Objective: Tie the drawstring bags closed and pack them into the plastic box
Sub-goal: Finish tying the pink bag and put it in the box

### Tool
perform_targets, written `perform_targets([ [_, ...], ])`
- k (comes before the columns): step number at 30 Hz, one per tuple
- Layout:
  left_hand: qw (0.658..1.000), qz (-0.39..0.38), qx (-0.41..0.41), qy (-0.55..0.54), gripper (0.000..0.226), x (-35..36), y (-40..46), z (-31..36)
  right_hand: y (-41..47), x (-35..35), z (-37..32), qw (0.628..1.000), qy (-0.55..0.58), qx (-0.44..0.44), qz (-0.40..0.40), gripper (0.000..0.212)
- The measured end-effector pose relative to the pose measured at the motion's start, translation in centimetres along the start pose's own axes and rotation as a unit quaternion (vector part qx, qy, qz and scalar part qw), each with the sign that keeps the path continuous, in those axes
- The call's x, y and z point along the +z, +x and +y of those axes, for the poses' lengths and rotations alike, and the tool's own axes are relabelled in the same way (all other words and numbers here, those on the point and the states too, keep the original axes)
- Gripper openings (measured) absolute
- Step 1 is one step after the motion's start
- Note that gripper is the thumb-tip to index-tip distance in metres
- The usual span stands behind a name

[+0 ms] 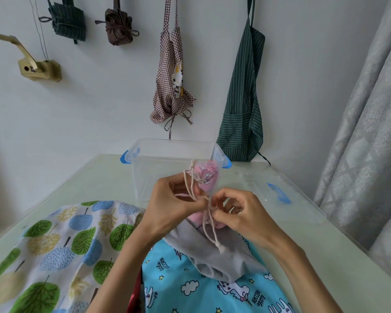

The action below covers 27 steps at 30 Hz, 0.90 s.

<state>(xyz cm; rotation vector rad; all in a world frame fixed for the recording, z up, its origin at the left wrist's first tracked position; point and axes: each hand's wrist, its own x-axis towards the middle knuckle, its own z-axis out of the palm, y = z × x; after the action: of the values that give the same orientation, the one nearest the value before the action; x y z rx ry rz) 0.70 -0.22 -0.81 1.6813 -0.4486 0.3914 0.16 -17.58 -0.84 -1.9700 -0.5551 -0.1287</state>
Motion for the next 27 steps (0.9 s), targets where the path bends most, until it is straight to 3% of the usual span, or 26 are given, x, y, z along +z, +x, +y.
perform_targets([
  [6,0.999,0.046,0.001,0.02,0.009,0.1,-0.1,-1.1,0.1,0.1,0.3,0.999,-0.032,-0.013,0.022,0.005],
  [8,0.997,0.057,0.0,0.049,0.014,0.0,-0.2,-1.5,0.1,-0.2,0.5,0.998,-0.05,-0.009,0.027,0.003],
  [12,0.997,0.021,0.012,0.066,0.016,-0.2,-0.5,-1.7,0.2,-0.2,0.6,0.998,0.033,0.04,0.041,0.013],
  [20,1.0,-0.002,0.007,0.019,0.015,0.2,-0.3,-2.0,0.4,0.6,0.7,0.991,0.093,0.058,0.082,0.01],
  [24,0.993,-0.028,0.038,0.106,0.019,0.2,-0.1,-2.0,0.6,1.1,1.2,0.982,-0.077,-0.008,0.175,0.005],
  [27,0.979,-0.003,0.06,0.193,0.019,-0.2,-0.1,-2.2,0.7,1.6,1.4,0.962,-0.201,-0.054,0.175,0.009],
])
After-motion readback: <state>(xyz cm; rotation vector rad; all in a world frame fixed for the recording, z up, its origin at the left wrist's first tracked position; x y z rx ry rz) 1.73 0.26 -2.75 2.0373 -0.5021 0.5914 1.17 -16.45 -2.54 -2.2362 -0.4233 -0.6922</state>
